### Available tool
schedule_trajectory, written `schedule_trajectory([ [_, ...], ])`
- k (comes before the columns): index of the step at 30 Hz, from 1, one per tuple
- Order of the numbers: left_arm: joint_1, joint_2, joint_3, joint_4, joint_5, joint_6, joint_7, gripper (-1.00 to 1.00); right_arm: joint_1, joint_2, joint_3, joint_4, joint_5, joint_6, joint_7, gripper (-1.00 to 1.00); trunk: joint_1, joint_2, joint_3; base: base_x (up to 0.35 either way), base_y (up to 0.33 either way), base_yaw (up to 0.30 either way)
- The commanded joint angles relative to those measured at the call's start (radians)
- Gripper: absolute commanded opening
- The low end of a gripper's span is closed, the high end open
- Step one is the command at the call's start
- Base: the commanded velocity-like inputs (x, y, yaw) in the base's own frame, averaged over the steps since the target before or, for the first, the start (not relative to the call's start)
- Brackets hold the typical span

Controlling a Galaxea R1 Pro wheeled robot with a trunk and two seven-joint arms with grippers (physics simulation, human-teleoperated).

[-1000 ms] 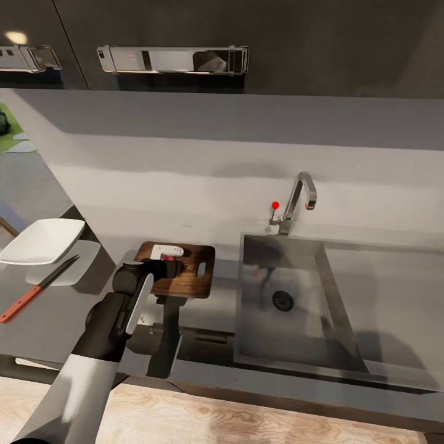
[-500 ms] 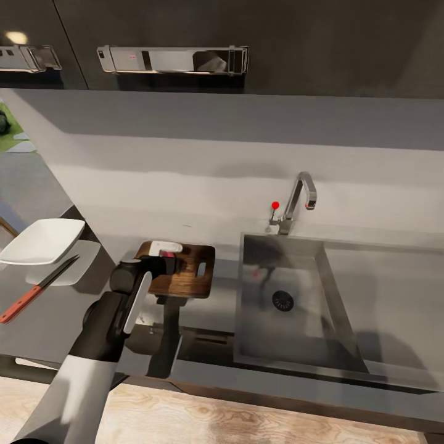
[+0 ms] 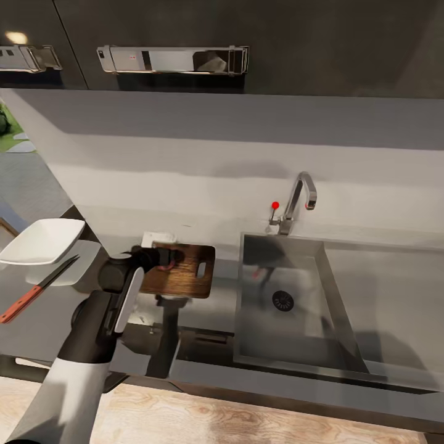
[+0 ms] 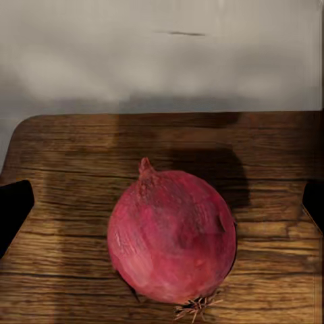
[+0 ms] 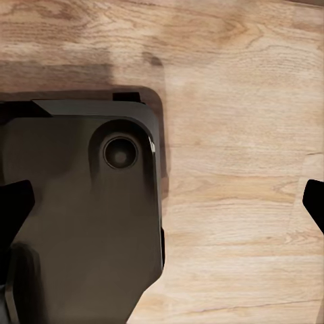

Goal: In the kitchen, take the Vidalia onion out of the sink, dice it on the chopping board with the paring knife, put the diced onion into the bowl on the countertop, then place both the paring knife and the chopping board into the sink.

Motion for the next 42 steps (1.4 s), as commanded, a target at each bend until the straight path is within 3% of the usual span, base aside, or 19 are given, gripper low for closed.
schedule_trajectory([
  [1,-0.001,0.000,-0.001,-0.006,0.006,0.004,0.009,1.00,-0.001,0.000,-0.007,0.000,0.011,-0.003,-0.005,1.00,0.001,-0.002,-0.002,0.000,0.000,0.000],
  [11,-0.001,0.001,-0.004,-0.034,0.006,0.005,0.009,1.00,-0.001,0.000,-0.007,0.000,0.011,-0.003,-0.005,1.00,0.001,-0.002,-0.002,-0.054,0.000,0.000],
  [33,-0.001,0.001,-0.006,-0.035,0.006,0.005,0.009,1.00,-0.001,0.000,-0.003,0.002,0.014,-0.005,-0.008,1.00,0.001,-0.002,-0.002,-0.324,0.000,0.000],
  [36,-0.001,0.002,-0.007,-0.033,0.007,0.005,0.009,1.00,-0.001,-0.009,-0.005,0.004,0.015,-0.003,-0.008,1.00,0.001,-0.002,-0.002,-0.336,0.000,0.000],
  [42,-0.001,-0.002,-0.007,-0.034,0.007,0.005,0.009,1.00,-0.001,0.002,-0.003,0.003,0.012,-0.005,-0.006,1.00,0.001,-0.002,-0.002,-0.336,0.000,0.000],
])
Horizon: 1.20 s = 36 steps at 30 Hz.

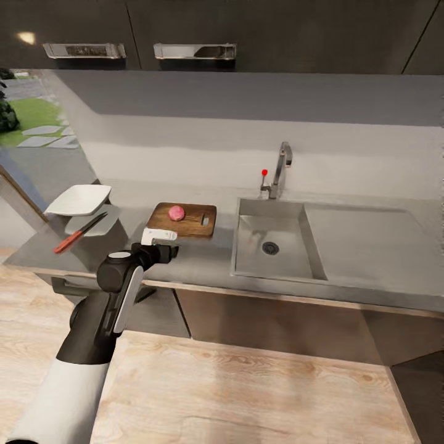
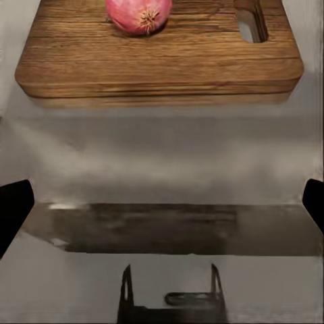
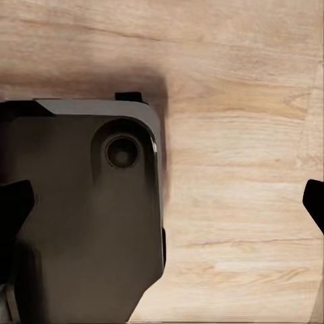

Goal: In the kitchen, take the Vidalia onion out of the sink, dice it on the chopping board with the paring knife, put the diced onion into the bowl on the countertop, then place both the paring knife and the chopping board into the sink.

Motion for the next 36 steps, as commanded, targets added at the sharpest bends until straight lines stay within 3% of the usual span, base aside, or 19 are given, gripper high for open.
schedule_trajectory([
  [1,-0.001,-0.001,-0.002,0.000,0.006,0.005,0.009,1.00,-0.001,0.005,-0.008,0.002,0.010,-0.003,-0.004,1.00,0.000,-0.002,-0.002,-0.336,0.000,0.000],
  [29,-0.001,0.000,0.000,0.015,0.009,0.045,0.010,1.00,-0.001,0.007,-0.008,0.003,0.011,-0.003,-0.003,1.00,0.000,-0.002,-0.002,-0.322,0.000,0.000],
  [33,-0.001,0.000,-0.001,0.074,0.012,0.042,0.009,1.00,-0.001,0.007,-0.008,0.003,0.011,-0.003,-0.003,1.00,0.000,-0.002,-0.002,-0.051,0.000,0.000],
  [36,-0.001,0.000,-0.002,0.170,0.013,0.036,0.006,1.00,-0.001,0.007,-0.008,0.003,0.012,-0.003,-0.003,1.00,0.000,-0.002,-0.002,-0.011,0.000,0.000],
])
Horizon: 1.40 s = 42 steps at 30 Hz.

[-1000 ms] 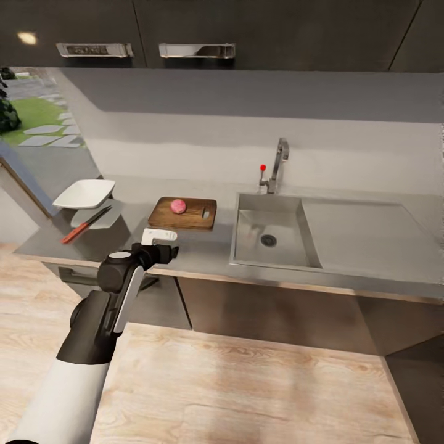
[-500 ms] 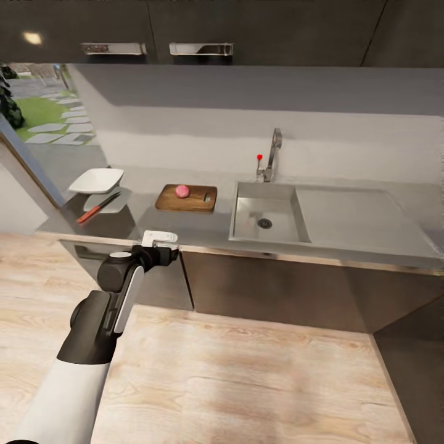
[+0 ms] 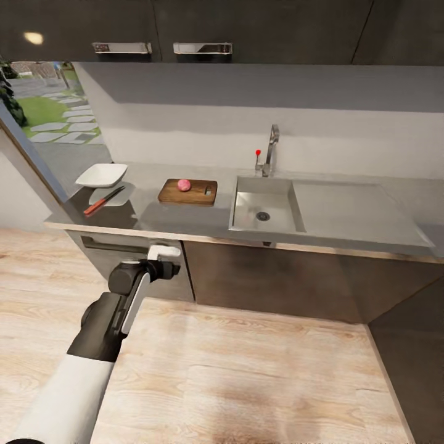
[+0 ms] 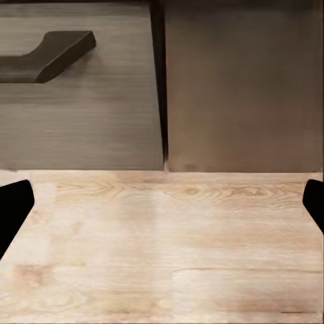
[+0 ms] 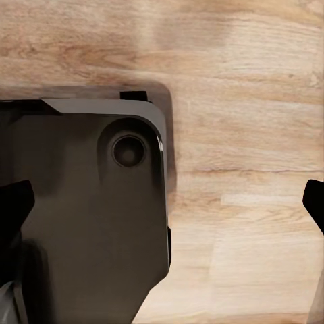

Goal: In the kitchen, take the Vidalia onion out of the sink, dice it on the chopping board with the paring knife, put the diced onion into the bowl on the countertop, then place both the paring knife and the chopping board into the sink.

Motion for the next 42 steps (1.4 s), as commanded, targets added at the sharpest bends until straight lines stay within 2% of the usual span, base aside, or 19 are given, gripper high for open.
schedule_trajectory([
  [1,-0.001,0.000,-0.001,0.019,0.006,0.003,0.008,1.00,-0.001,0.000,-0.007,0.001,0.011,-0.002,-0.005,1.00,0.000,-0.002,-0.002,-0.005,0.000,0.000],
  [2,-0.001,0.000,-0.002,0.078,0.007,-0.008,0.006,1.00,-0.001,0.000,-0.007,0.001,0.011,-0.002,-0.005,1.00,0.000,-0.002,-0.002,-0.003,0.000,0.000],
  [3,0.000,-0.001,-0.003,0.220,0.007,-0.076,0.003,1.00,-0.001,0.000,-0.007,0.001,0.011,-0.002,-0.005,1.00,0.000,-0.002,-0.002,0.000,0.000,0.000],
  [4,0.000,-0.002,-0.004,0.255,0.007,-0.102,0.003,1.00,-0.001,0.000,-0.007,0.001,0.011,-0.002,-0.005,1.00,0.000,-0.002,-0.002,0.000,0.000,0.000],
  [5,0.000,-0.003,-0.004,0.329,0.007,-0.162,0.002,1.00,-0.001,0.000,-0.007,0.001,0.011,-0.002,-0.005,1.00,0.000,-0.002,-0.002,0.000,0.000,0.000],
  [6,0.001,-0.004,-0.005,0.405,0.007,-0.231,0.001,1.00,-0.001,0.000,-0.007,0.001,0.010,-0.002,-0.005,1.00,0.000,-0.002,-0.002,0.000,0.000,0.000],
  [7,0.001,-0.005,-0.005,0.528,0.007,-0.338,0.001,1.00,-0.001,0.000,-0.007,0.001,0.010,-0.002,-0.005,1.00,0.000,-0.002,-0.002,0.000,0.000,0.000],
  [12,0.001,-0.026,-0.005,0.901,0.007,-0.633,0.000,1.00,-0.001,0.000,-0.007,0.001,0.011,-0.002,-0.005,1.00,0.000,-0.002,-0.002,0.000,0.000,0.000],
  [17,0.001,-0.051,-0.004,1.314,0.007,-1.000,-0.002,1.00,-0.001,0.000,-0.007,0.001,0.010,-0.002,-0.005,1.00,0.000,-0.002,-0.002,0.000,0.000,0.000],
  [20,0.002,-0.049,-0.003,1.407,0.008,-1.074,-0.003,1.00,-0.001,0.000,-0.007,0.001,0.011,-0.002,-0.005,1.00,0.000,-0.002,-0.002,0.000,0.000,0.000],
  [21,0.006,-0.037,-0.002,1.436,0.010,-1.100,-0.004,1.00,-0.001,0.000,-0.007,0.001,0.011,-0.002,-0.005,1.00,0.000,-0.002,-0.002,0.000,0.000,0.000],
  [25,0.017,-0.027,-0.001,1.448,0.011,-1.112,-0.004,1.00,-0.001,0.000,-0.007,0.001,0.011,-0.002,-0.005,1.00,0.000,-0.002,-0.002,0.000,0.000,0.000],
  [29,0.057,-0.020,-0.001,1.452,0.012,-1.120,-0.004,1.00,-0.001,0.000,-0.007,0.001,0.010,-0.002,-0.005,1.00,0.000,-0.002,-0.002,0.000,0.000,0.000],
  [31,0.085,-0.019,-0.001,1.452,0.012,-1.152,-0.004,1.00,-0.001,0.000,-0.007,0.001,0.010,-0.002,-0.005,1.00,0.000,-0.002,-0.002,0.000,0.000,0.000],
  [36,0.158,-0.007,-0.001,1.454,0.013,-1.346,-0.002,1.00,-0.001,0.000,-0.007,0.001,0.011,-0.002,-0.005,1.00,0.000,-0.002,-0.002,0.000,0.000,0.000],
  [38,0.198,-0.001,-0.001,1.455,0.013,-1.473,0.001,1.00,-0.001,0.000,-0.007,0.001,0.010,-0.002,-0.005,1.00,0.000,-0.002,-0.002,0.000,0.000,0.000],
  [40,0.252,0.005,-0.001,1.455,0.013,-1.638,0.009,1.00,-0.001,0.000,-0.007,0.001,0.011,-0.002,-0.005,1.00,0.000,-0.002,-0.002,0.000,0.000,0.000],
  [41,0.302,0.011,0.000,1.456,0.013,-1.805,0.027,1.00,-0.001,0.000,-0.007,0.001,0.011,-0.002,-0.005,1.00,0.000,-0.002,-0.002,0.000,0.000,0.000],
  [42,0.311,0.012,0.000,1.456,0.013,-1.839,0.036,1.00,-0.001,0.000,-0.007,0.001,0.011,-0.002,-0.005,1.00,0.000,-0.002,-0.002,0.000,0.000,0.000],
])
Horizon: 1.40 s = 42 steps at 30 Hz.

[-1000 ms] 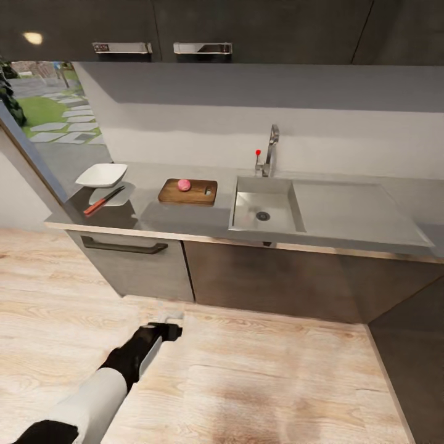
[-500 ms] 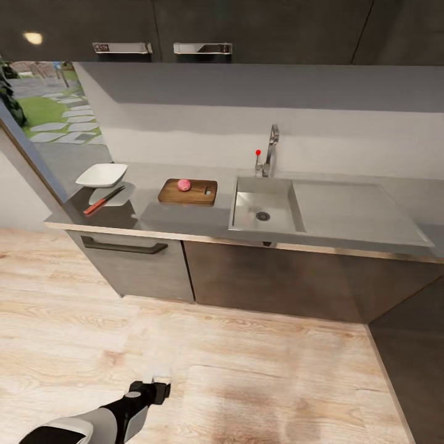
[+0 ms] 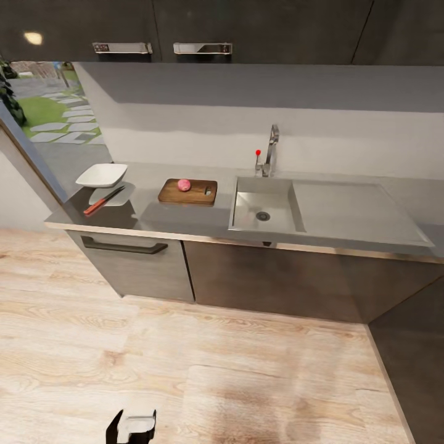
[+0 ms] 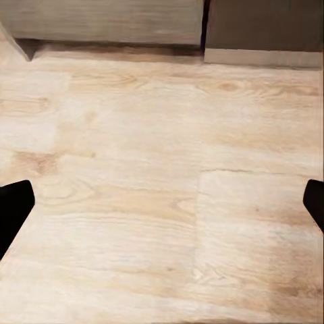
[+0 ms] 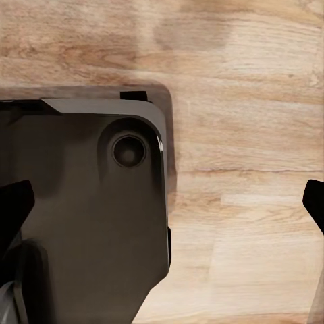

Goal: In the kitchen, take the Vidalia onion out of the sink, dice it on the chopping board with the paring knife, put the diced onion into the bowl on the countertop, then place both the paring knife and the chopping board into the sink.

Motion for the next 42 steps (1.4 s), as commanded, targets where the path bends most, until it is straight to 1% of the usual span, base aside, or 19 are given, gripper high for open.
schedule_trajectory([
  [1,0.014,0.002,-0.009,0.004,0.006,-0.068,0.028,1.00,-0.001,0.000,-0.007,0.001,0.010,-0.002,-0.005,1.00,0.001,-0.002,-0.001,0.000,0.000,0.000],
  [2,0.031,0.005,-0.009,0.004,0.006,-0.138,0.089,1.00,-0.001,0.000,-0.007,0.001,0.010,-0.002,-0.005,1.00,0.001,-0.002,-0.001,0.000,0.000,0.000],
  [4,0.041,0.006,-0.009,0.003,0.006,-0.173,0.148,1.00,-0.001,0.001,-0.007,0.000,0.009,-0.002,-0.005,1.00,0.001,-0.002,-0.001,0.000,0.000,0.000],
  [5,0.042,0.005,-0.009,0.004,0.006,-0.169,0.154,1.00,-0.001,0.002,-0.007,0.000,0.009,-0.002,-0.005,1.00,0.001,-0.002,-0.001,0.000,0.000,0.000],
  [6,0.042,0.005,-0.009,0.003,0.006,-0.153,0.157,1.00,-0.001,0.002,-0.006,0.000,0.009,-0.002,-0.005,1.00,0.001,-0.002,-0.001,0.000,0.000,0.000],
  [9,0.043,0.002,-0.009,0.002,0.005,-0.072,0.161,1.00,-0.001,0.004,-0.007,-0.001,0.008,-0.003,-0.003,1.00,0.001,-0.002,-0.001,0.000,0.000,0.000],
  [10,0.044,0.001,-0.009,0.002,0.005,-0.056,0.162,1.00,-0.001,0.005,-0.007,-0.001,0.008,-0.003,-0.003,1.00,0.001,-0.002,-0.001,0.000,0.000,0.000],
  [11,0.044,0.000,-0.009,0.002,0.005,-0.038,0.163,1.00,-0.001,0.015,-0.007,-0.001,0.008,-0.004,-0.003,1.00,0.001,-0.002,-0.001,0.000,0.000,0.000],
  [16,0.044,-0.003,-0.009,0.002,0.005,-0.025,0.164,1.00,-0.001,0.028,-0.007,-0.002,0.009,-0.004,-0.003,1.00,0.001,-0.002,-0.001,0.000,0.000,0.000],
  [27,0.044,-0.009,-0.009,0.002,0.005,-0.022,0.165,1.00,-0.001,0.031,-0.009,-0.002,0.008,-0.005,-0.003,1.00,0.001,-0.002,-0.001,0.000,0.000,0.000],
  [31,0.044,-0.009,-0.009,0.002,0.005,-0.021,0.165,1.00,-0.001,0.029,-0.014,-0.006,0.007,-0.035,-0.003,1.00,0.001,-0.002,-0.001,0.000,0.000,0.000],
  [32,0.043,-0.009,-0.009,0.002,0.005,-0.012,0.165,1.00,-0.001,0.028,-0.015,-0.022,0.007,-0.110,-0.005,1.00,0.001,-0.002,-0.001,0.000,0.000,0.000],
  [34,0.044,-0.009,-0.009,0.002,0.005,-0.005,0.165,1.00,-0.001,0.028,-0.015,-0.036,0.007,-0.143,-0.007,1.00,0.001,-0.002,-0.001,0.000,0.000,0.000],
  [36,0.044,-0.009,-0.009,0.002,0.005,-0.001,0.165,1.00,-0.001,0.029,-0.015,-0.070,0.007,-0.179,-0.009,1.00,0.001,-0.002,-0.001,0.000,0.000,0.000],
  [37,0.044,-0.009,-0.009,0.002,0.005,0.001,0.165,1.00,-0.001,0.031,-0.015,-0.126,0.007,-0.206,-0.011,1.00,0.001,-0.002,-0.001,0.000,0.000,0.000],
  [38,0.044,-0.009,-0.009,0.002,0.005,0.002,0.165,1.00,-0.001,0.033,-0.014,-0.166,0.006,-0.216,-0.012,1.00,0.001,-0.002,0.000,0.000,0.000,0.000],
  [39,0.044,-0.009,-0.009,0.002,0.005,0.003,0.165,1.00,-0.001,0.035,-0.014,-0.185,0.006,-0.221,-0.012,1.00,0.001,-0.002,0.002,0.000,0.000,0.000],
  [40,0.044,-0.009,-0.009,0.002,0.005,0.003,0.165,1.00,-0.001,0.042,-0.014,-0.216,0.006,-0.227,-0.012,1.00,0.001,-0.002,0.003,0.000,0.000,0.000],
  [42,0.044,-0.009,-0.009,0.001,0.005,0.003,0.165,1.00,-0.001,0.052,-0.013,-0.245,0.006,-0.233,-0.011,1.00,0.001,-0.002,0.006,0.000,0.000,0.000],
])
